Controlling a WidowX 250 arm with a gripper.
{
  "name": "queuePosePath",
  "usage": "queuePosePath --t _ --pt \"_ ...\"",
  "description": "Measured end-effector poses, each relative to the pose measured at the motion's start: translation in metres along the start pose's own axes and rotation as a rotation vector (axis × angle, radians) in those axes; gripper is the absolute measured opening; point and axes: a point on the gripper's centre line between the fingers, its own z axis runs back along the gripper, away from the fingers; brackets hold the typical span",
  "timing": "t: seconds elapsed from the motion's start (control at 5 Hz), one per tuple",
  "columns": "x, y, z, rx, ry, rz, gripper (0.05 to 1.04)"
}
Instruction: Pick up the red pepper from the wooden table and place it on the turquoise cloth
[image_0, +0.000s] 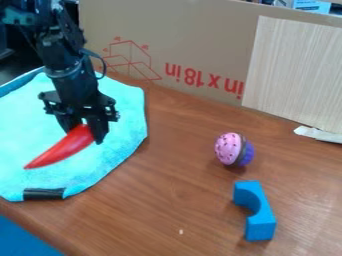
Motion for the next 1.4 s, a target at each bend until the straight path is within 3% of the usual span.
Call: queuePosePath --t 0.2,0.4,0.6,0.8,1.0,1.4 --pt "0.002 0.001 0.000 -0.089 0.107 -0.241 0.522" --pt "-0.003 0.005 -0.004 -0.202 0.154 -0.462 0.522" --pt "-0.013 0.006 -0.015 -0.288 0.119 -0.671 0.522" --pt "-0.026 0.012 -0.023 -0.352 0.042 -0.746 0.522" --pt "-0.031 0.020 -0.027 -0.405 -0.081 -0.728 0.522" --pt "-0.033 0.023 -0.029 -0.397 -0.072 -0.721 0.651"
